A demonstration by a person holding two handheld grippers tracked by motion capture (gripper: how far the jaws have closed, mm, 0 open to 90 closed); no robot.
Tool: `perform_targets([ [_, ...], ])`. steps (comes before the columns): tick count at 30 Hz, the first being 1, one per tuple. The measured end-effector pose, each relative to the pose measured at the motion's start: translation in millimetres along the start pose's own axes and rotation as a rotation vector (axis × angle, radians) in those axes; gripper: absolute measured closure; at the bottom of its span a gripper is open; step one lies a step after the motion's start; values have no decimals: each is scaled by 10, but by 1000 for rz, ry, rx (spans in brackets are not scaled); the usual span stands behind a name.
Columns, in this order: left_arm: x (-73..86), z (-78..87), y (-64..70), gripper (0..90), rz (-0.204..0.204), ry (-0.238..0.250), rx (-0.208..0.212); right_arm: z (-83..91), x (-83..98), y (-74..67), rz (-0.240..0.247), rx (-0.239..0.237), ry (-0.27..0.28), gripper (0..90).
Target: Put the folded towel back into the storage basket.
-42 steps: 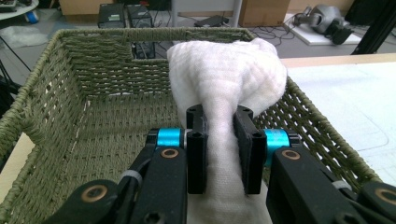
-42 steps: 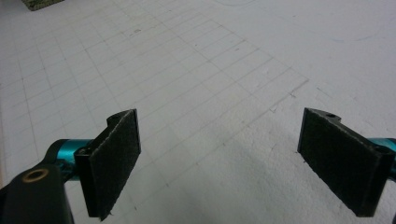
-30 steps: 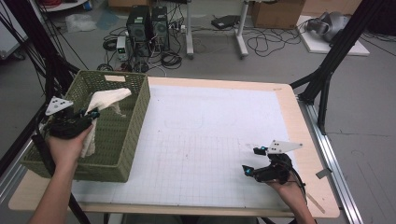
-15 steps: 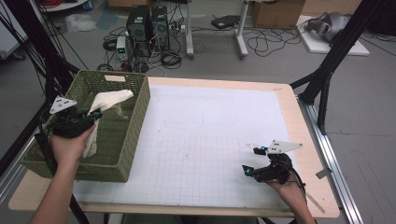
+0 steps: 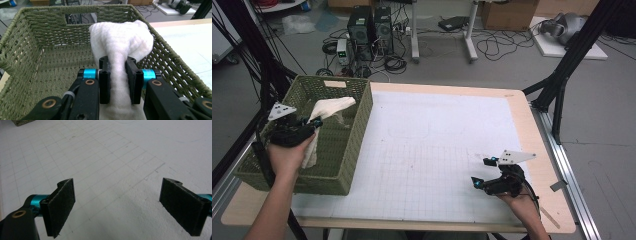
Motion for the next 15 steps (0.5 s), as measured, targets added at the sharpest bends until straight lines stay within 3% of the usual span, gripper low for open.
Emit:
perform_targets([
  [15, 15, -81, 6, 748, 31, -39, -40, 3, 1, 5, 2, 1, 2, 126],
])
Point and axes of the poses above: each handheld gripper's, and its own axes: z roughly backward along the jaws, x roughly out of its underside, y roughly to its right, the point moved 2 cm from there along -z, roughly forward along the jaws, and after that the axes turned 11 degrees about z, right-handed, at the moved point
